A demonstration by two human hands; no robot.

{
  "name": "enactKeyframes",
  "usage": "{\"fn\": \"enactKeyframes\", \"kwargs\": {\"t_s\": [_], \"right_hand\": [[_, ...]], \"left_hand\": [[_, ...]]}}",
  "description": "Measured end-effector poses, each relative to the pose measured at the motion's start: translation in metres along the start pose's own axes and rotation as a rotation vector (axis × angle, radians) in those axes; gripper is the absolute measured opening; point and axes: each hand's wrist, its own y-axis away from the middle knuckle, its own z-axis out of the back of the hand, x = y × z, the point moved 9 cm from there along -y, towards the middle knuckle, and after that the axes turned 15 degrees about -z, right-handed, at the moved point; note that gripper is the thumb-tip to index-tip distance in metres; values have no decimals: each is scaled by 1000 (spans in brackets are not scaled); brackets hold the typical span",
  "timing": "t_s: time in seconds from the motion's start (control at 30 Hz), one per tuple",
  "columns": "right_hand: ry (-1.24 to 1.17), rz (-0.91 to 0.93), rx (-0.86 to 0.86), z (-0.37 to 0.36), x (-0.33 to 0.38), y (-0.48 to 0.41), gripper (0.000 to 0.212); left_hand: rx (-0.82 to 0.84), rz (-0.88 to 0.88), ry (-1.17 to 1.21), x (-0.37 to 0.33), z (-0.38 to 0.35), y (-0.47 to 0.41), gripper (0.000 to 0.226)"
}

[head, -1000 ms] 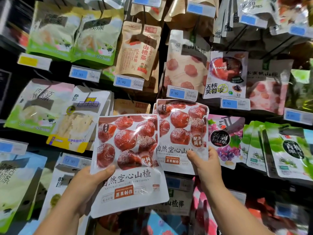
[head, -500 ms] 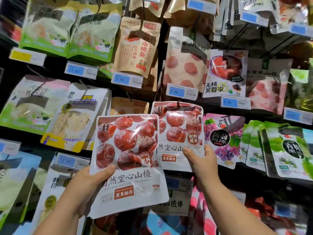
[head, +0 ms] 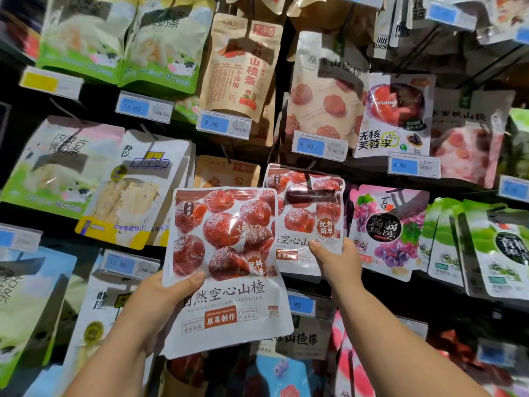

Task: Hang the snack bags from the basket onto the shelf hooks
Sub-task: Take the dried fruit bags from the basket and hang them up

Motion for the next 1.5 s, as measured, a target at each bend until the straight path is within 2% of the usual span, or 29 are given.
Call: {"fn": "enactKeyframes", "kwargs": {"t_s": [0.2,0.5,0.67,0.73,0.8,0.9,1.03,1.1,1.23,1.3,1.37,1.43,1.5], "right_hand": [[79,-36,-56,-4,-4,-7,80],[180,-43,-104,-6,-3,1,77],[224,134,-258,10,13,26,78],[233,283,-297,12,25,50,59],[173,390,-152,3,34,72,32],[88,302,227,-24,29,98,41],[92,97,500,-56,1,108,50],[26,29,548,-62,-5,109,45],[24,-14,533,-62,-4,108,67],[13,-33,521,-63,-6,104,49],[-29,-60,507,-61,-8,101,33],[-69,-74,510,-61,-8,99,30],[-89,-83,516,-60,-7,99,30]], "left_hand": [[-2,-3,-1,2,1,-2,24],[43,-23,-53,1,-2,-2,27],[48,-40,-76,2,-3,-4,26],[30,-43,-71,3,-3,-4,20],[21,-44,-51,4,-5,-3,17],[20,-49,-25,4,-8,-3,14],[20,-60,9,1,-13,0,10],[23,-64,15,0,-13,1,12],[42,-99,-9,-4,-11,2,13],[62,-115,-17,-7,-13,3,21],[78,-124,-18,-8,-14,3,38],[80,-126,-9,-6,-14,3,54],[76,-127,3,-4,-14,2,59]]}}
